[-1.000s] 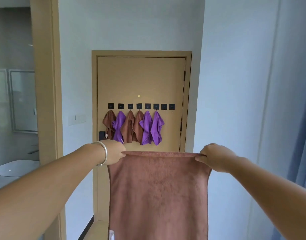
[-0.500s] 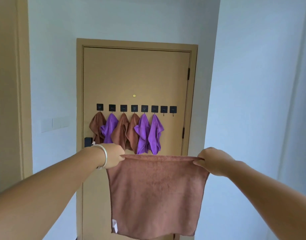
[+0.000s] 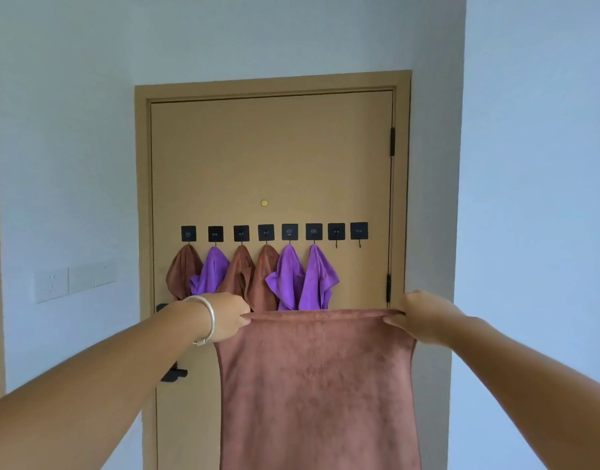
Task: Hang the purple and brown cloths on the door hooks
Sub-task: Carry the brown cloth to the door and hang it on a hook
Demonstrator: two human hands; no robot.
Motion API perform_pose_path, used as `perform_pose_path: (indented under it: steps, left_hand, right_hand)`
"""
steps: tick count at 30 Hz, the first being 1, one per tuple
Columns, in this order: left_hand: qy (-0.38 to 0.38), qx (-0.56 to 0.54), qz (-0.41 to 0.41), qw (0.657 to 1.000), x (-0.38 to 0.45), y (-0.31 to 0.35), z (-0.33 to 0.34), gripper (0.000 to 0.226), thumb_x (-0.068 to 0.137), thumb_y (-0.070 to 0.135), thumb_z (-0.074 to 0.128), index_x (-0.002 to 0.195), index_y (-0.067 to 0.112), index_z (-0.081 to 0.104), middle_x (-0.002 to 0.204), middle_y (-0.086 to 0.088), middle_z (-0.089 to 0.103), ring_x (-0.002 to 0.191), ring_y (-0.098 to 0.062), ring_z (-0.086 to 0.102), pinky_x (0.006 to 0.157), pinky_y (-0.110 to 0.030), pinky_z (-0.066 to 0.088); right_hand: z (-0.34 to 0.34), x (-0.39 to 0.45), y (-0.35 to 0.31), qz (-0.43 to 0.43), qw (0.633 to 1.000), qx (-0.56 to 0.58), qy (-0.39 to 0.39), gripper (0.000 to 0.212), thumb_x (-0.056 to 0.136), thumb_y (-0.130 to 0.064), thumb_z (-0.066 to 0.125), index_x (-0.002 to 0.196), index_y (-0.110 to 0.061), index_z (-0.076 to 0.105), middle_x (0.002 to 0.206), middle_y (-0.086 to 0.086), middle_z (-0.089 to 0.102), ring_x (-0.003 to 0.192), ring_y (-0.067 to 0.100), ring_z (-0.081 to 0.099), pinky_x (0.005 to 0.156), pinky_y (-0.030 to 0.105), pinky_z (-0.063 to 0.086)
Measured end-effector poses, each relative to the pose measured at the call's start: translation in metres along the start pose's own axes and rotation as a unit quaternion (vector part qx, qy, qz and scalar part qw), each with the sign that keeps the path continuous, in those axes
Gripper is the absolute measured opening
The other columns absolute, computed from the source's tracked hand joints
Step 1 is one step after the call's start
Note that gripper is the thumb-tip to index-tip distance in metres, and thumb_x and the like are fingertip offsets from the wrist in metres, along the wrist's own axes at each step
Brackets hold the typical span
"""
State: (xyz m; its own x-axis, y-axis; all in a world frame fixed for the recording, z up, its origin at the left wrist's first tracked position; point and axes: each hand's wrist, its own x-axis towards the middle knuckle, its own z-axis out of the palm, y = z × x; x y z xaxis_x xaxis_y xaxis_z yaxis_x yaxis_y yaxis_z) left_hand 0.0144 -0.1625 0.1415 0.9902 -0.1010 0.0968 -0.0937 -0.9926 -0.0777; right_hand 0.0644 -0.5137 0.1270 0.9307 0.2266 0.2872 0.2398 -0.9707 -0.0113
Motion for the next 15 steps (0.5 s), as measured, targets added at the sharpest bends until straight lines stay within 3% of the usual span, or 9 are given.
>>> perform_pose_path:
  steps: [6, 9, 12, 15]
  left_hand:
    - [0.0, 0.0, -0.001, 1.0, 0.085, 0.008, 0.003, 0.032, 0.102, 0.029, 0.037, 0.08, 0.014, 0.055, 0.078, -0.003, 0.055, 0.07, -0.017, 0.049, 0.071, -0.03, 0.043]
    - [-0.011, 0.004, 0.008, 1.0, 0.124, 0.009, 0.008, 0.032, 0.102, 0.029, 0.038, 0.091, 0.01, 0.061, 0.092, -0.009, 0.064, 0.081, -0.022, 0.056, 0.081, -0.036, 0.047]
    - [0.002, 0.008, 0.024, 1.0, 0.168, 0.01, 0.013, 0.03, 0.102, 0.03, 0.038, 0.082, 0.017, 0.055, 0.085, -0.002, 0.059, 0.077, -0.018, 0.053, 0.075, -0.032, 0.044]
    - [0.012, 0.013, 0.043, 0.999, 0.216, 0.007, 0.018, 0.029, 0.103, 0.031, 0.037, 0.087, 0.016, 0.057, 0.084, -0.001, 0.057, 0.074, -0.017, 0.05, 0.073, -0.031, 0.042]
  right_hand:
    - [0.02, 0.081, 0.035, 0.002, 1.0, 0.002, 0.005, 0.037, 0.096, -0.053, 0.043, 0.073, -0.027, 0.057, 0.075, -0.003, 0.061, 0.069, 0.012, 0.059, 0.062, 0.025, 0.05]
    - [0.03, 0.113, 0.05, 0.009, 1.0, -0.008, 0.003, 0.036, 0.096, -0.053, 0.043, 0.072, -0.029, 0.054, 0.074, -0.005, 0.059, 0.068, 0.011, 0.056, 0.053, 0.023, 0.04]
    - [0.04, 0.147, 0.065, 0.021, 1.0, -0.01, 0.002, 0.034, 0.096, -0.052, 0.043, 0.086, -0.025, 0.061, 0.078, -0.004, 0.06, 0.071, 0.012, 0.057, 0.057, 0.024, 0.043]
    - [0.048, 0.181, 0.077, 0.031, 0.999, -0.014, 0.005, 0.032, 0.097, -0.05, 0.043, 0.089, -0.025, 0.061, 0.079, -0.004, 0.059, 0.072, 0.013, 0.056, 0.055, 0.025, 0.041]
